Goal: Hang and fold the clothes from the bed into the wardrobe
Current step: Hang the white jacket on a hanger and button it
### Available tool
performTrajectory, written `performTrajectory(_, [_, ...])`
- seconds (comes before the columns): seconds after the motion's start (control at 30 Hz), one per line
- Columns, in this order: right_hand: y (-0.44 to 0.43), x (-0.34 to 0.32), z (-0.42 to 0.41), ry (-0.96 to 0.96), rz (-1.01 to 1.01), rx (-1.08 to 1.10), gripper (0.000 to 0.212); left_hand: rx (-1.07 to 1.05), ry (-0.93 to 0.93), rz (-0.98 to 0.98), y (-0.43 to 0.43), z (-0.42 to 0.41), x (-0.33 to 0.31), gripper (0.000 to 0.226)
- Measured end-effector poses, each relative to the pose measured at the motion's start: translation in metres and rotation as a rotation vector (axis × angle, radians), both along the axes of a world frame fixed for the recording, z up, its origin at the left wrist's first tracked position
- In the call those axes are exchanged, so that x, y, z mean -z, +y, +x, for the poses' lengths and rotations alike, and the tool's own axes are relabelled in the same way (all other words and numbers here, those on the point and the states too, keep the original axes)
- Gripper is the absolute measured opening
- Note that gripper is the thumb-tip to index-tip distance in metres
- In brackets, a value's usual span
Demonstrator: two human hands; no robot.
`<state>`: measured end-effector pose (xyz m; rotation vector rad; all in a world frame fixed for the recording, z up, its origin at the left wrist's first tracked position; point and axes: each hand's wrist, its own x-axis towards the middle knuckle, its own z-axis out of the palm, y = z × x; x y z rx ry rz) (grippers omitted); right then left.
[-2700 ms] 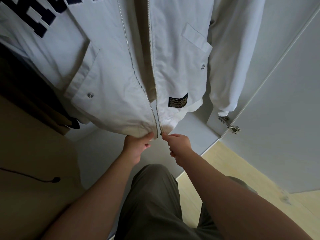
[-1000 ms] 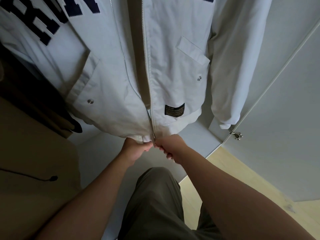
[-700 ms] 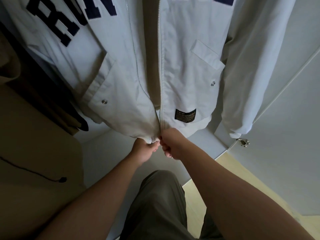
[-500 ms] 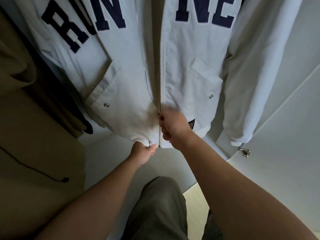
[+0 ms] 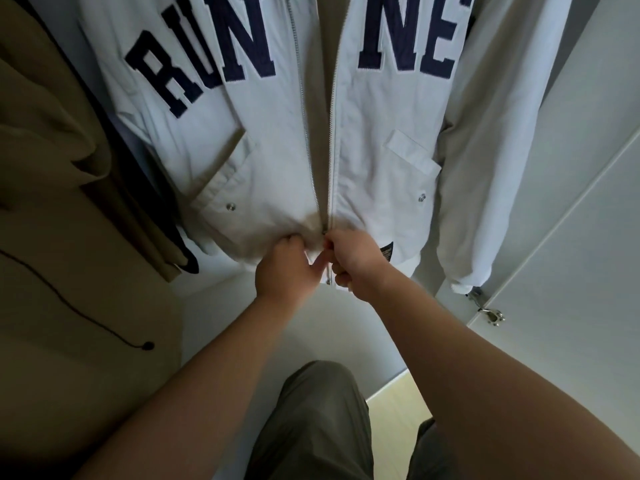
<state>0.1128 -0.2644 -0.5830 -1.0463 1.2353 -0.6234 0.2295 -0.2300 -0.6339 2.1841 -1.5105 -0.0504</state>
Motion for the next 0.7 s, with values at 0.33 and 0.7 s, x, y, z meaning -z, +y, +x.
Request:
performTrajectory(0.33, [0.011, -0.057, 0.017, -0.124, -0.038, 0.043, 0.028, 0.138, -0.151, 0.007, -0.005, -0.003, 0.008, 0.029])
performTrajectory(0.7, [0.021, -0.094, 0.028, -0.203, -0.130, 0.041, 0.028, 0.034, -0.065, -0.302, -0.011, 0.006, -0.041, 0.036])
